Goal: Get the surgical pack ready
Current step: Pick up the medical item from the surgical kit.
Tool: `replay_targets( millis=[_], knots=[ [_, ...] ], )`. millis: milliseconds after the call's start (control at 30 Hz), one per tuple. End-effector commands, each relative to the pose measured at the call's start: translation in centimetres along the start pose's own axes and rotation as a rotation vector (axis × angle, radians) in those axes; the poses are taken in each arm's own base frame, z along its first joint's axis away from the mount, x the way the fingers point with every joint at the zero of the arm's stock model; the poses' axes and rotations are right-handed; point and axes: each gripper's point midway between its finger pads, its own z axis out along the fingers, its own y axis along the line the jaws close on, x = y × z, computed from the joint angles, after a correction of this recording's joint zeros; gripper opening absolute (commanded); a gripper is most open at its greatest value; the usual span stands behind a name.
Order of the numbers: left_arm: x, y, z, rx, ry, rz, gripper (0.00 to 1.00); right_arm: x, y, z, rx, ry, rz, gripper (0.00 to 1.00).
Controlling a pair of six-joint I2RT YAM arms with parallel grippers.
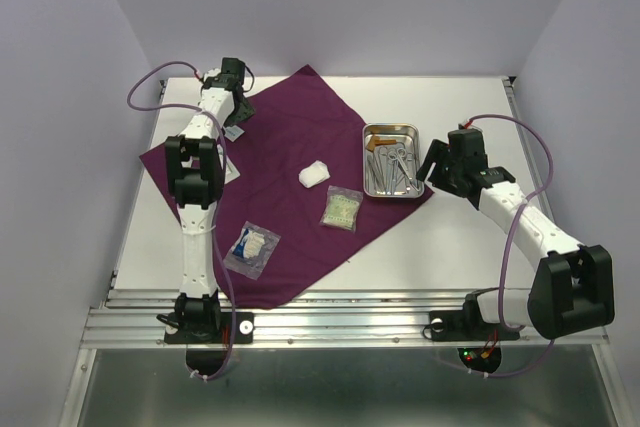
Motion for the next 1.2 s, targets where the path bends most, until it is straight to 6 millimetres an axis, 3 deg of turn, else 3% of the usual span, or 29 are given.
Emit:
replay_targets(
  millis=[0, 733, 900, 1167],
  knots=[
    [-1.8, 0.4, -1.0, -0.029, -0.056, -0.05, 0.79, -1.0, 0.4, 0.1, -0.012, -0.029, 0.001, 0.73],
    [0.4, 1.4, 2.6, -0.09, 0.0, -0.06, 0.74, -1.0, 0.4, 0.1, -0.012, -0.029, -0.002, 0.73],
    [0.5, 1.4, 2.6, -0.085, 0.003, -0.06, 0.67, -0.9, 0.3, 0.0, -0.012, -0.028, 0.0, 0.73],
    [-0.9, 1.3, 0.6, -0.059, -0.034, -0.065, 0.53, -0.9, 0.4, 0.0, -0.015, -0.028, 0.003, 0.73]
  ],
)
